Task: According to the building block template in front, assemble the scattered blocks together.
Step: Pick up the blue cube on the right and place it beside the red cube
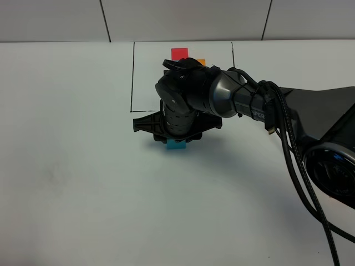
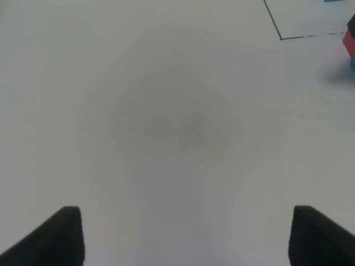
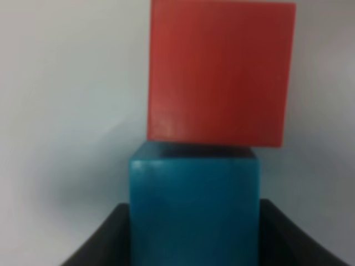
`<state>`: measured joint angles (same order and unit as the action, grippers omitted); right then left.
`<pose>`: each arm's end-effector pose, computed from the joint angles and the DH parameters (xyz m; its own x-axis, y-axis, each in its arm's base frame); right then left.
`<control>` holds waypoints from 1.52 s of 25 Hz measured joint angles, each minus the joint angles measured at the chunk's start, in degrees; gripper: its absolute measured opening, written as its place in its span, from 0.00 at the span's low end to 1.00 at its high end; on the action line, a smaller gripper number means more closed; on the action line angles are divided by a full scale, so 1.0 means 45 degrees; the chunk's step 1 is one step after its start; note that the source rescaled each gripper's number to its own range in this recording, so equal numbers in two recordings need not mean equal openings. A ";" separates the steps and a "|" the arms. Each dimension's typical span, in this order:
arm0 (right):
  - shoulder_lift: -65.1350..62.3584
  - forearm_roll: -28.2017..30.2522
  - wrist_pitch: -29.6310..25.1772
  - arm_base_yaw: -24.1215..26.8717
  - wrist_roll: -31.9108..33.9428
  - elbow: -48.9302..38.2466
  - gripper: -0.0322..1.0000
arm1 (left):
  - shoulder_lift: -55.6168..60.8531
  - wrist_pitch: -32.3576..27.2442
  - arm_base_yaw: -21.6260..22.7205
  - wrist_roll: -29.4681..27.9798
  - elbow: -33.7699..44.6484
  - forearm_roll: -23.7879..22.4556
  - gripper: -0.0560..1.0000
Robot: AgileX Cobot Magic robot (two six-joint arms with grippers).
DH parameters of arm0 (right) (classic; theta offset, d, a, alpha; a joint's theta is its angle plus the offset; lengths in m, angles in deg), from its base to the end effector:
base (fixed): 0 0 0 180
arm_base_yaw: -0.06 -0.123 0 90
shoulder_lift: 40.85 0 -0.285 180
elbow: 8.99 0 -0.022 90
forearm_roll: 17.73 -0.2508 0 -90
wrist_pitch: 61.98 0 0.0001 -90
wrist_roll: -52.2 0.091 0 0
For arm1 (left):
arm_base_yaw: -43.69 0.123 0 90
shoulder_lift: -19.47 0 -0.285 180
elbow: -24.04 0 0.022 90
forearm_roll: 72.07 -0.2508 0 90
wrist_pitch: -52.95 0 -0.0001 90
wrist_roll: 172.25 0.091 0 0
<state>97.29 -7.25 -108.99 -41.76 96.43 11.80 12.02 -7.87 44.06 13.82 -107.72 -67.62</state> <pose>0.3584 0.3044 0.1308 -0.9530 -0.0515 -0.2986 -0.0743 0.9951 0.0652 -0.0065 -0.0062 0.2790 -0.4405 0.0650 -0.8954 0.0843 0.9960 0.0308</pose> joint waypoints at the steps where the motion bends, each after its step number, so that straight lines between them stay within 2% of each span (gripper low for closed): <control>1: 0.0000 0.0006 0.0000 0.0000 0.0038 0.0000 0.04 | 0.0000 0.0000 0.0000 0.0000 0.0000 0.0000 0.79; 38: 0.0000 -0.0040 0.0045 0.0000 0.0420 0.0000 0.04 | 0.0000 0.0000 0.0000 -0.0029 0.0000 0.0000 0.79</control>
<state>97.29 -7.43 -108.79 -41.76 98.32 11.80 12.02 -7.87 44.06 13.69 -107.72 -67.62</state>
